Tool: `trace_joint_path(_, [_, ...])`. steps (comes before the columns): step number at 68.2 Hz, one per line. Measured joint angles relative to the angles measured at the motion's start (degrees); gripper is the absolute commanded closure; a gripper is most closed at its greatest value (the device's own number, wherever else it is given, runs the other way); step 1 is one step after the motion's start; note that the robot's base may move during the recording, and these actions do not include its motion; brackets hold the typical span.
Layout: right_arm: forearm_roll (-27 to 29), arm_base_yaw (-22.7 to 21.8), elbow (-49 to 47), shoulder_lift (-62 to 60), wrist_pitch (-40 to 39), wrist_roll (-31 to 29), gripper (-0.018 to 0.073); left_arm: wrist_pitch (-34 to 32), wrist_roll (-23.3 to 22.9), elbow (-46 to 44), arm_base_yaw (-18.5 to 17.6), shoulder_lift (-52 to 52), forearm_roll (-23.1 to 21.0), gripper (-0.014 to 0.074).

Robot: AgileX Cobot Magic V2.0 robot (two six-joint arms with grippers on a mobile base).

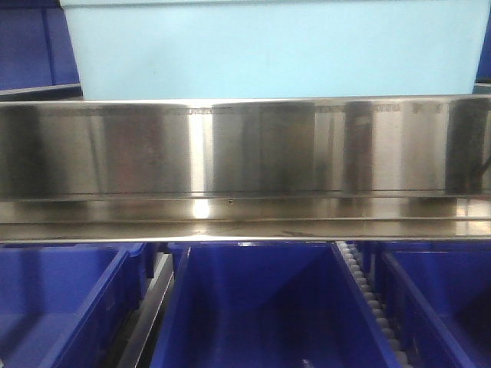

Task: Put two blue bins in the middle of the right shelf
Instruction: 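Lift the light blue bin off the shelf rollers with both grippers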

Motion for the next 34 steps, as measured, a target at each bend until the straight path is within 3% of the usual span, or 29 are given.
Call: trace_joint_path(34, [-0.35,0.0,0.0,-11.81,-4.11,0.19,0.0712,2.23,0.0,-8.92,-0.38,-5.07,0.46,0.0708])
